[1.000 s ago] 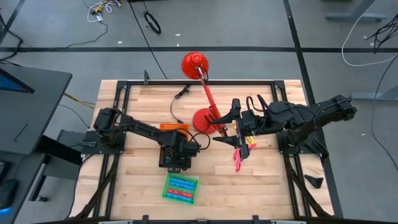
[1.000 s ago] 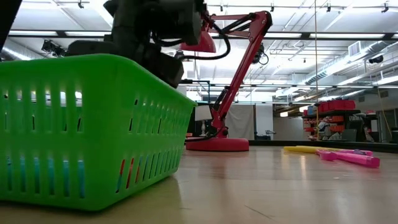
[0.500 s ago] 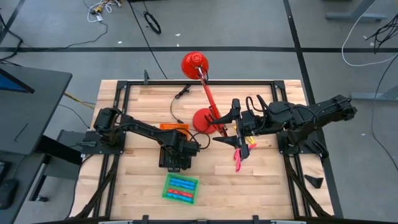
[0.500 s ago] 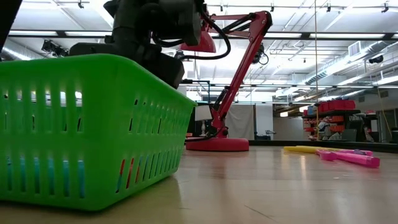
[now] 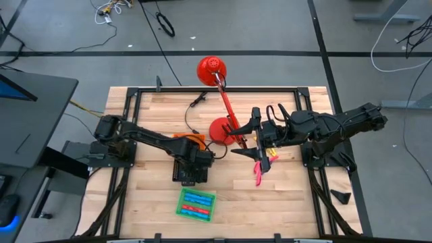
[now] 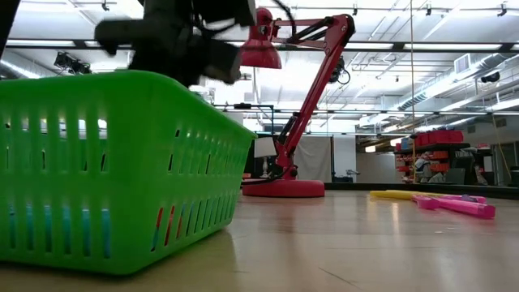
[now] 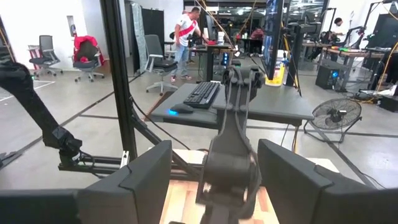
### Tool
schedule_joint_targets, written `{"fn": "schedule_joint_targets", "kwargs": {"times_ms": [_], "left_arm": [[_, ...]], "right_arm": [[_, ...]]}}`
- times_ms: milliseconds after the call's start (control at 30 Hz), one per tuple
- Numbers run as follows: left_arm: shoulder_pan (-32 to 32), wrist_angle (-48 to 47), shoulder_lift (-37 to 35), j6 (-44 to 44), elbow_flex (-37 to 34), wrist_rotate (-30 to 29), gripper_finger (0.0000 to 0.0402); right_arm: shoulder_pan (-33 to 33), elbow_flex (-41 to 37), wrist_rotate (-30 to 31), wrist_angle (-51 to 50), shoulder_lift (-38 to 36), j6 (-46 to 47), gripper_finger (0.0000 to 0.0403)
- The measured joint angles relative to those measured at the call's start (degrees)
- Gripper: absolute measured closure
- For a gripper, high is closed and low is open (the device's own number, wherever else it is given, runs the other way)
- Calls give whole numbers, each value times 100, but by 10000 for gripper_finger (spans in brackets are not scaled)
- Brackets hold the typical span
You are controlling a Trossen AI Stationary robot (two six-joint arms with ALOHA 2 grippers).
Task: Pick & Place Markers
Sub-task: Put the purple pen into the black bin
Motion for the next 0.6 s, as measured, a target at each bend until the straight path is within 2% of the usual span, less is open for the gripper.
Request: {"fn": "schedule_joint_targets", "kwargs": {"times_ms": [167, 333, 600], "left_arm": [[-122, 804, -563, -178, 0, -122, 180], [-319, 1754, -1028, -455, -24, -643, 181], [-688, 4052, -2034, -1232, -1220, -1527, 181]], "right_arm": [[0, 0, 0, -76, 0, 2, 162], [14, 0, -18, -235, -5, 108, 162], [171, 2, -341, -656, -165, 604, 162]]}}
